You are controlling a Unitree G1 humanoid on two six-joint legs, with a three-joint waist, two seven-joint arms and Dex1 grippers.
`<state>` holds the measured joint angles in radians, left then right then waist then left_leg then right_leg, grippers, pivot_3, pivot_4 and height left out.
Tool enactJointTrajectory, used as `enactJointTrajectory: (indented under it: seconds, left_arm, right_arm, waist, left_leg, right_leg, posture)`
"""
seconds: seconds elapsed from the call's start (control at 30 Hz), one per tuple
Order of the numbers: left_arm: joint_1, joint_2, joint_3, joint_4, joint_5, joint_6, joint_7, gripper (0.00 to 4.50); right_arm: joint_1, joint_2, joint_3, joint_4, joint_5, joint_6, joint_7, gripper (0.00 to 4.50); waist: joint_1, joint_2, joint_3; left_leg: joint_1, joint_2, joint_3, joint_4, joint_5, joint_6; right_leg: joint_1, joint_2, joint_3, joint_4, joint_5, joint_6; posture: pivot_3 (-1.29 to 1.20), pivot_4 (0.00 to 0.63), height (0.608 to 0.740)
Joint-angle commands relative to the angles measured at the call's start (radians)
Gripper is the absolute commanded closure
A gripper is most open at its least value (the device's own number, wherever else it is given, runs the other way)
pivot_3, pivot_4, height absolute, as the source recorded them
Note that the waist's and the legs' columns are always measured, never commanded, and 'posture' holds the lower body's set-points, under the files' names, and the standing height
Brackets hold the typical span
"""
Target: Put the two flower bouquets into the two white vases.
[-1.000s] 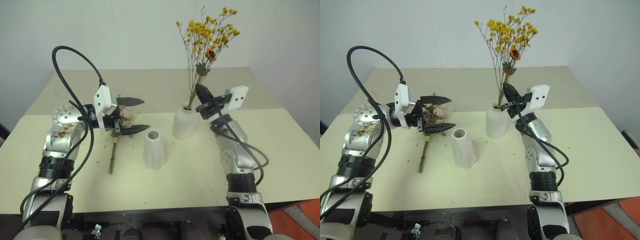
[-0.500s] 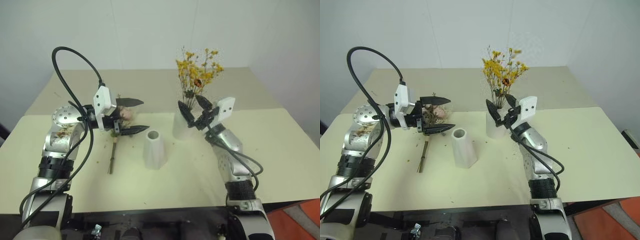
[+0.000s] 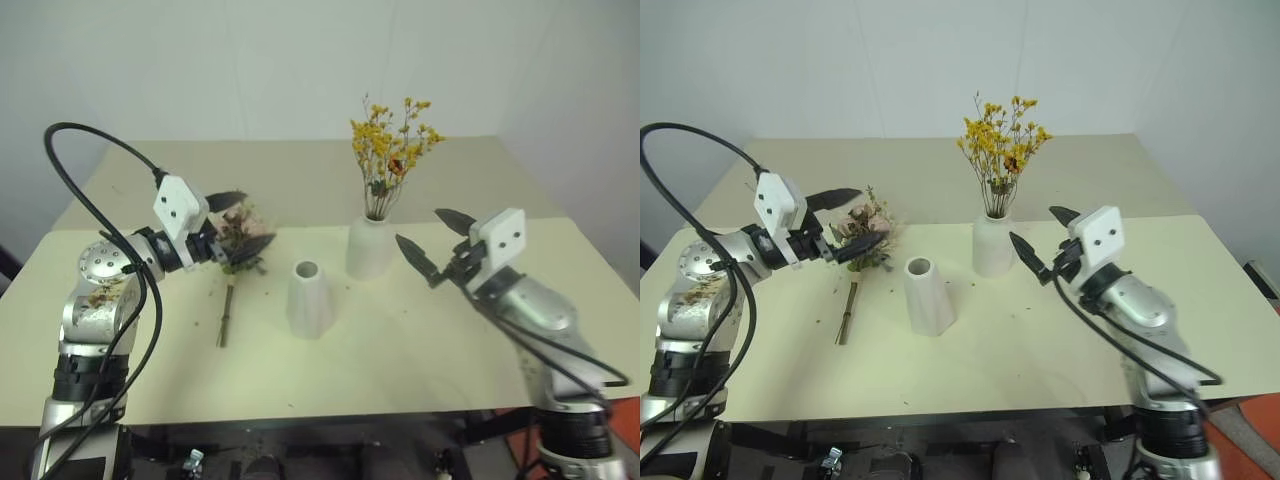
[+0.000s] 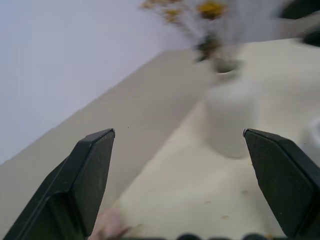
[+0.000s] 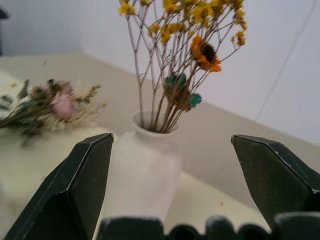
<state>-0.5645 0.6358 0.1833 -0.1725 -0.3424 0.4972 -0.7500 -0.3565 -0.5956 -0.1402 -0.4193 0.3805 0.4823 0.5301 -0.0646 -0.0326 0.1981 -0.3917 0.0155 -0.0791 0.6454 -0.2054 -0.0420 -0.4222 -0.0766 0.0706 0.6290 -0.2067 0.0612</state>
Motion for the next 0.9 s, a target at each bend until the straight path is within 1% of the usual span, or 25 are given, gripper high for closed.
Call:
enactJointTrajectory:
  seconds: [0.03,0.07,0.13,0.2,0.23,0.27,0.3,0.4,0.47,0.63,0.73,0.8,0.9]
  left_arm:
    - [-0.007,-0.003,0.007,-0.220,0.056,0.337,0.254,0.00]
    - [-0.012,-0.013,-0.006,-0.271,0.075,0.428,0.312,0.00]
    - [-0.039,-0.037,-0.024,-0.327,0.083,0.600,0.391,0.00]
    - [-0.101,-0.118,-0.020,-0.324,0.112,0.855,0.494,0.00]
    - [-0.127,-0.141,-0.026,-0.316,0.127,0.963,0.527,0.00]
    - [-0.149,-0.155,-0.023,-0.299,0.128,1.047,0.539,0.00]
    - [-0.159,-0.156,-0.027,-0.285,0.127,1.090,0.551,0.00]
    - [-0.181,-0.157,-0.027,-0.188,0.114,1.117,0.615,0.00]
    - [-0.197,-0.154,-0.026,-0.126,0.096,1.117,0.650,0.00]
    - [-0.231,-0.093,-0.063,-0.002,0.001,1.117,0.683,0.00]
    - [-0.264,-0.088,-0.075,0.073,-0.043,1.117,0.697,0.00]
    - [-0.301,-0.108,-0.042,0.143,-0.090,1.117,0.702,0.00]
    - [-0.341,-0.090,-0.089,0.209,-0.146,1.117,0.697,0.00]
  right_arm:
    - [-0.012,-0.160,-0.025,-0.146,0.090,0.156,0.115,0.05]
    - [-0.015,-0.211,-0.027,-0.168,0.118,0.172,0.163,0.05]
    - [-0.030,-0.275,-0.031,-0.186,0.162,0.204,0.217,0.05]
    - [-0.093,-0.341,-0.018,-0.174,0.211,0.265,0.270,0.05]
    - [-0.128,-0.367,-0.008,-0.163,0.226,0.289,0.291,0.05]
    - [-0.170,-0.385,0.006,-0.148,0.238,0.313,0.306,0.05]
    - [-0.210,-0.395,0.019,-0.132,0.250,0.335,0.318,0.05]
    - [-0.309,-0.408,0.059,-0.093,0.267,0.372,0.347,0.05]
    - [-0.345,-0.404,0.081,-0.081,0.261,0.373,0.357,0.05]
    - [-0.404,-0.385,0.119,-0.078,0.262,0.386,0.359,0.05]
    - [-0.432,-0.380,0.127,-0.085,0.284,0.395,0.384,0.05]
    - [-0.450,-0.377,0.132,-0.088,0.294,0.404,0.395,0.05]
    - [-0.472,-0.375,0.138,-0.088,0.291,0.415,0.397,0.05]
  waist:
    - [0.002,0.000,0.000]
    - [0.003,0.000,0.000]
    - [0.003,-0.001,0.000]
    - [0.004,-0.001,0.000]
    - [0.005,-0.001,0.000]
    - [0.003,-0.001,0.000]
    - [0.000,-0.001,0.000]
    - [-0.006,-0.001,0.000]
    - [-0.003,-0.001,0.000]
    - [0.006,-0.001,0.000]
    - [0.016,-0.001,0.000]
    - [0.021,-0.001,0.000]
    - [0.023,-0.001,0.000]
  left_leg:
    - [0.001,0.000,0.000,0.000,0.000,0.000]
    - [0.001,0.000,0.000,0.000,0.000,0.000]
    - [0.000,0.000,0.000,-0.001,0.000,0.000]
    - [0.000,0.000,0.000,0.000,0.000,0.000]
    - [0.001,-0.001,0.000,0.001,0.000,0.000]
    - [0.001,-0.001,0.000,0.001,0.000,0.000]
    - [0.001,-0.001,0.000,0.001,0.000,0.000]
    - [0.002,-0.001,0.000,0.000,0.000,0.000]
    - [0.001,0.000,0.000,-0.001,0.000,0.000]
    - [-0.002,-0.001,0.000,-0.001,0.000,0.000]
    - [-0.003,-0.001,0.000,-0.001,0.000,0.000]
    - [-0.003,-0.001,0.000,-0.001,0.000,0.000]
    - [-0.003,-0.001,0.000,-0.001,0.000,0.000]
  right_leg:
    - [0.001,0.000,0.000,0.000,0.000,0.001]
    - [0.001,0.000,0.000,-0.001,-0.001,0.001]
    - [0.000,0.000,0.000,-0.001,-0.001,0.002]
    - [0.001,0.000,0.000,-0.001,-0.001,0.002]
    - [0.001,0.000,0.000,-0.001,-0.001,0.002]
    - [0.001,0.000,0.000,-0.001,-0.001,0.002]
    - [0.001,0.000,0.000,-0.001,-0.001,0.003]
    - [0.001,0.001,0.000,-0.001,-0.001,0.002]
    - [-0.001,0.000,0.000,-0.001,-0.001,0.002]
    - [-0.002,-0.001,0.000,-0.003,-0.001,0.001]
    - [-0.003,-0.001,0.000,-0.003,-0.001,0.001]
    - [-0.003,-0.001,0.000,-0.002,-0.001,0.001]
    - [-0.003,-0.001,-0.001,-0.003,-0.001,0.001]
  posture:
    - [0.00,0.150,0.740]
    - [0.00,0.150,0.740]
    - [0.00,0.150,0.740]
    - [0.00,0.150,0.740]
    - [0.00,0.150,0.740]
    - [0.00,0.150,0.740]
    - [0.00,0.150,0.740]
    - [0.00,0.150,0.740]
    - [0.00,0.150,0.740]
    - [0.00,0.150,0.740]
    - [0.00,0.150,0.740]
    - [0.00,0.150,0.740]
    - [0.00,0.150,0.740]
